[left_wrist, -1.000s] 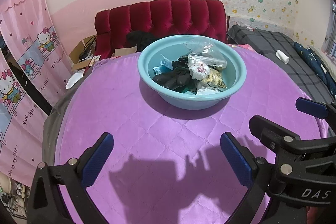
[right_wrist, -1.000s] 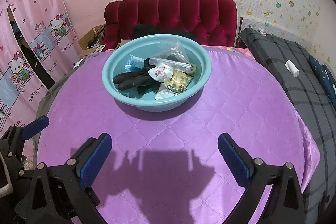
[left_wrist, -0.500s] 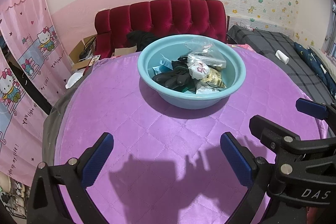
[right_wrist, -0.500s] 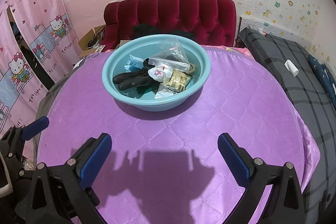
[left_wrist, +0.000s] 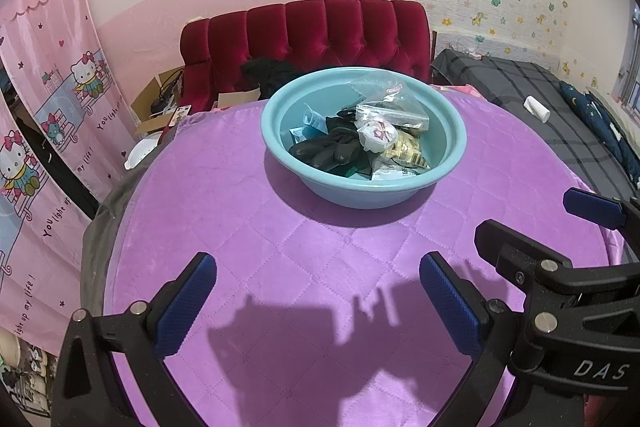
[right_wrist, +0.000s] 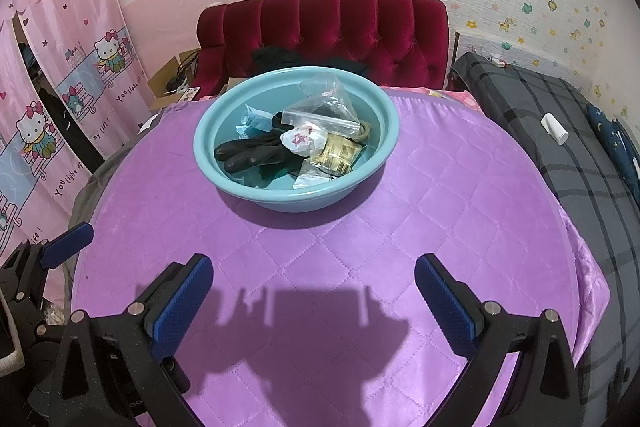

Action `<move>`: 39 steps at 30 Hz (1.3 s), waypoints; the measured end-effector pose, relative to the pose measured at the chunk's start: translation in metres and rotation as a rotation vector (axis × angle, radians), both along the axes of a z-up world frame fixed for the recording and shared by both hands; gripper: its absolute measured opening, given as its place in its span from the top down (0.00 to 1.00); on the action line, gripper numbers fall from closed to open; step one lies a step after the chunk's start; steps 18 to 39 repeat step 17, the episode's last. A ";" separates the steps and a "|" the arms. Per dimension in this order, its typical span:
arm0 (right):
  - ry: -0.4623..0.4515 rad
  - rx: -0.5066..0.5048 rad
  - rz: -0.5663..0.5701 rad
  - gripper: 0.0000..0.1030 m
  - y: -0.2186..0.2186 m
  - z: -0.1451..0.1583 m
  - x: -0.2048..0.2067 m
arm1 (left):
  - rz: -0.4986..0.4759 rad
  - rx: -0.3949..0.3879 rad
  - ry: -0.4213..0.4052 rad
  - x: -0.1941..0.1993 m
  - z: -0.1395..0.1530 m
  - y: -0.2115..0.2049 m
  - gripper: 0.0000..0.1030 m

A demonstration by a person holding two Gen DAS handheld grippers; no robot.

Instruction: Organize soft objects

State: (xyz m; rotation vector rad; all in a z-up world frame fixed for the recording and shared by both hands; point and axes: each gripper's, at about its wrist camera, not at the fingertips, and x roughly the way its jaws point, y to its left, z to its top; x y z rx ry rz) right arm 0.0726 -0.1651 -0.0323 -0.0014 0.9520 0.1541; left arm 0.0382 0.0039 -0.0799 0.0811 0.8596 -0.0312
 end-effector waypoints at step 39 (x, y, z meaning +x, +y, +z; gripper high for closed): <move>-0.009 0.003 -0.012 0.00 -0.002 0.002 0.000 | -0.003 -0.005 -0.011 -0.001 0.002 -0.002 0.00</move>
